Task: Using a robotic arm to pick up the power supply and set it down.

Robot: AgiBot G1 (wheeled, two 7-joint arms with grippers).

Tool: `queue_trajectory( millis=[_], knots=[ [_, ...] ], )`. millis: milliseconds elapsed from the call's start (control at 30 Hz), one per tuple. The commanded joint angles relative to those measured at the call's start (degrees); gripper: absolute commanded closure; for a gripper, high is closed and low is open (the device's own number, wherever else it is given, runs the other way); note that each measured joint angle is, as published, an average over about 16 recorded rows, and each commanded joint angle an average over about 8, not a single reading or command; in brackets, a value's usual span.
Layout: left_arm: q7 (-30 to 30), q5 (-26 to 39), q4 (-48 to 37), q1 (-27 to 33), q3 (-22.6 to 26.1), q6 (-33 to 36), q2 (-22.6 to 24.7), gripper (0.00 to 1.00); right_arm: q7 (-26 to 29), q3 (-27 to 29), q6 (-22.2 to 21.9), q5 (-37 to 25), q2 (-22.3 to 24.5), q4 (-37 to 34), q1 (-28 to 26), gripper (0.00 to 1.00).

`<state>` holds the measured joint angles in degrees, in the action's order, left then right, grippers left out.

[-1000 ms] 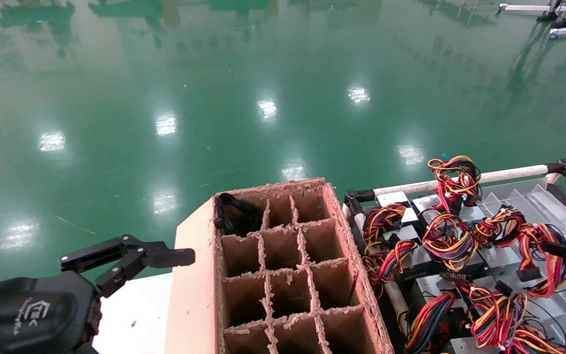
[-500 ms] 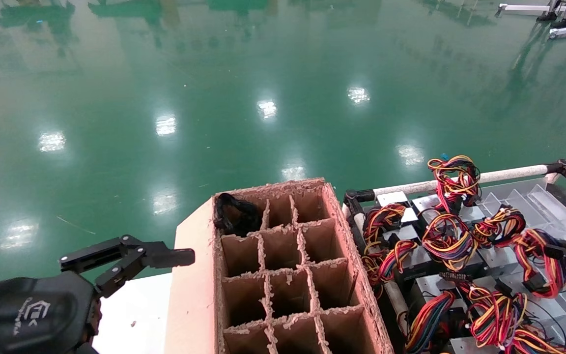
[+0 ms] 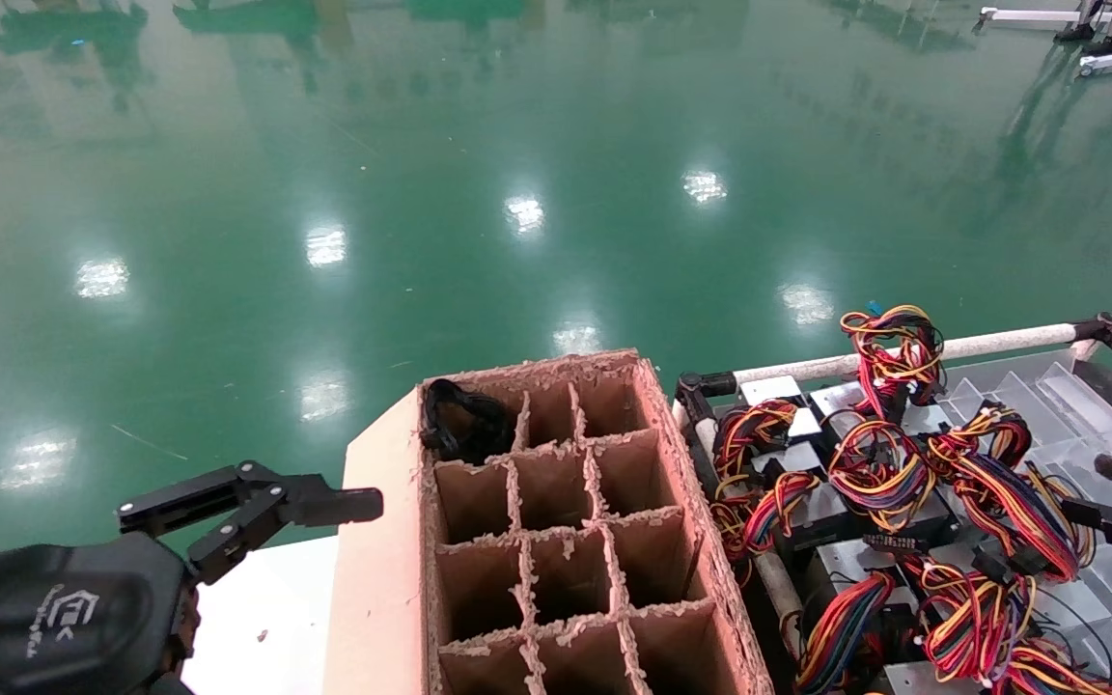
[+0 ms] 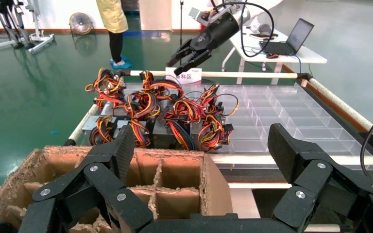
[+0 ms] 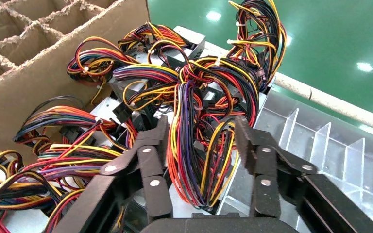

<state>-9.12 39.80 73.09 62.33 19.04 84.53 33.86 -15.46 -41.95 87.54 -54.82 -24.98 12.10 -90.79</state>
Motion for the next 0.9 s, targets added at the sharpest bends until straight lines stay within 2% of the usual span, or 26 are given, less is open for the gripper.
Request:
queue_trajectory(
  millis=[33,900],
  knots=[
    [0.00,0.00,0.00,0.00,0.00,0.00,0.00,0.00,0.21,0.21,-0.01,0.12,-0.07,0.50,0.25,0.00],
    [0.03,-0.02,-0.03,0.02,0.04,0.00,-0.01,0.00,12.05,11.92,-0.85,5.96,-4.61,28.26,13.44,0.00]
  ],
)
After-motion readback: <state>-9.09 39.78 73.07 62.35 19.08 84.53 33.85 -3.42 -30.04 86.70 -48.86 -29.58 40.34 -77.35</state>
